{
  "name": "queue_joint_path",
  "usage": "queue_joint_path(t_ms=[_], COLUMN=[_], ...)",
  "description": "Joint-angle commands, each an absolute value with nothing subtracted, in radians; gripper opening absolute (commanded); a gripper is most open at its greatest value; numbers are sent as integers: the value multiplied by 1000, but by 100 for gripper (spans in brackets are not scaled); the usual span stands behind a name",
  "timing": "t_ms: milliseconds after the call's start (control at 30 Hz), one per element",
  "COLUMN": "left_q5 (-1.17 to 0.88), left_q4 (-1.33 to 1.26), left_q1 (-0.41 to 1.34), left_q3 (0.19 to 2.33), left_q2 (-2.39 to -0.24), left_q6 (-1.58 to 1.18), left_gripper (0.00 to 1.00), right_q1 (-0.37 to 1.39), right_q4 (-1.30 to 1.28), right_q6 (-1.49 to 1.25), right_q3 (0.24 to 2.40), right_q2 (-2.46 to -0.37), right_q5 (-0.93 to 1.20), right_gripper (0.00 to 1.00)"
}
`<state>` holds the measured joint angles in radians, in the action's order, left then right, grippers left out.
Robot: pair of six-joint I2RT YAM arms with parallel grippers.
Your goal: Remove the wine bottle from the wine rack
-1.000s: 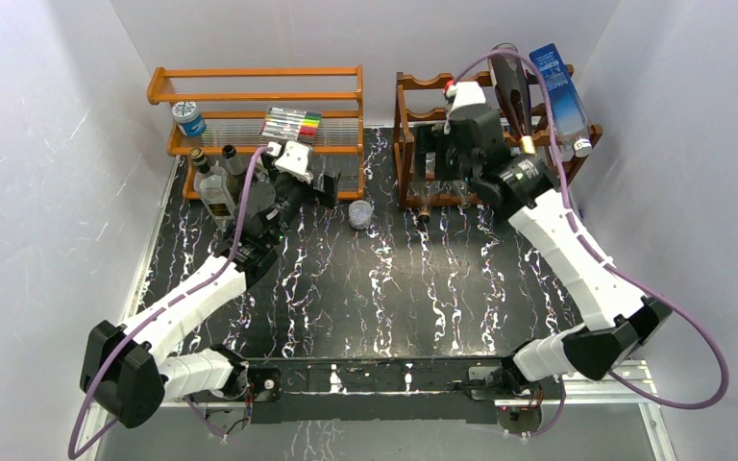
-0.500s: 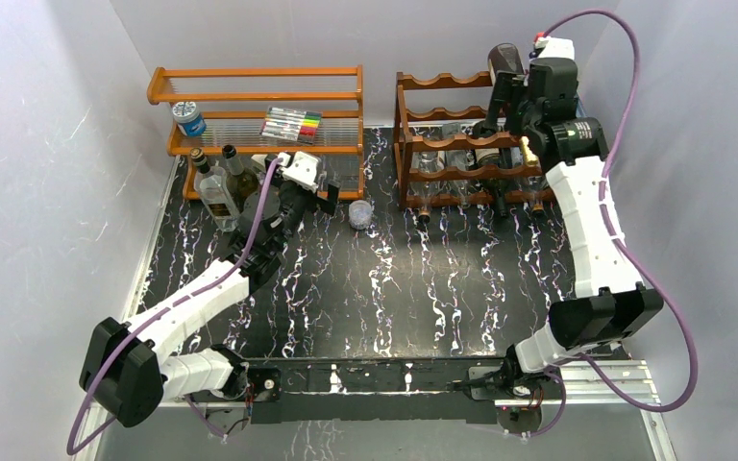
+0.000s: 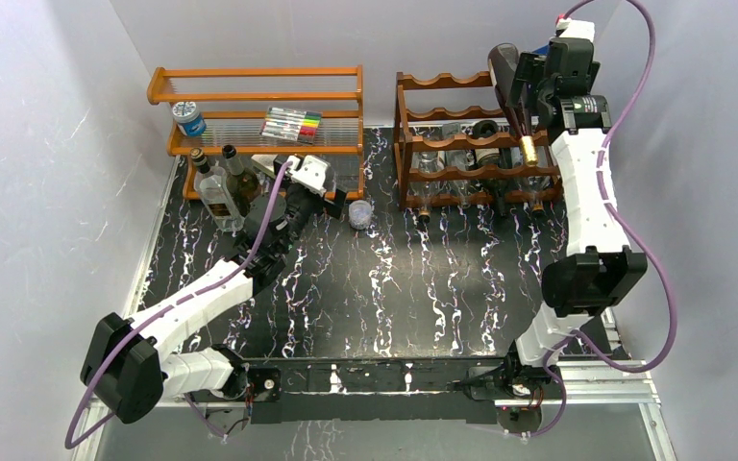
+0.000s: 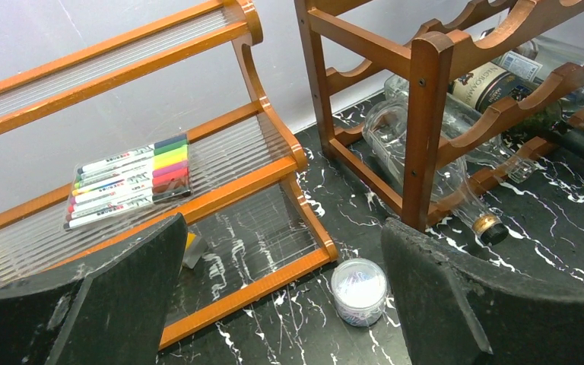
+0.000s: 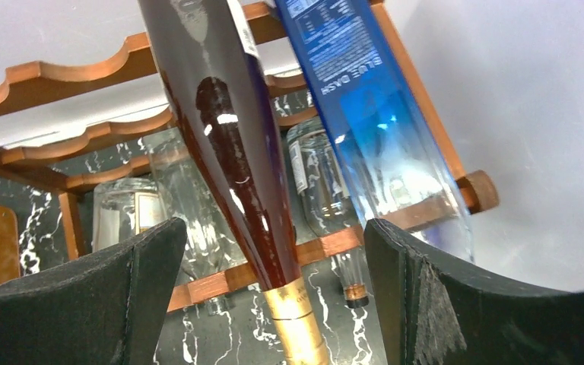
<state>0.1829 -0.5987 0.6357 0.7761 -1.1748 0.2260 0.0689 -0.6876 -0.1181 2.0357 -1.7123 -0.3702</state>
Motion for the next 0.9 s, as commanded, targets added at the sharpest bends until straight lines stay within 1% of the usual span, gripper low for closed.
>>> queue_joint_path(t_ms=[0, 267, 433, 667, 867], left_q5=[194, 197, 201, 197, 195], left_q4=[-652, -653, -658, -656, -656], left_q1=[648, 654, 658, 661, 661], left_q3=[767, 765, 765, 765, 763], left_q2=[-1165, -1166, -1171, -1182, -1191], left_q6=[256, 270, 274, 275, 276], left_gripper=[98, 98, 98, 98, 98], right_q1=[61, 55, 42, 40, 35], right_q4=[-608, -614, -602, -602, -581], right_q6=[-98, -85, -69, -38, -25], right_q3=[2066, 2114, 2113, 2119, 2107], right_q2=[-1729, -1850, -1899, -1944, -1963], right_q5=[-252, -197, -168, -176, -167], right_gripper=[98, 98, 91, 88, 81])
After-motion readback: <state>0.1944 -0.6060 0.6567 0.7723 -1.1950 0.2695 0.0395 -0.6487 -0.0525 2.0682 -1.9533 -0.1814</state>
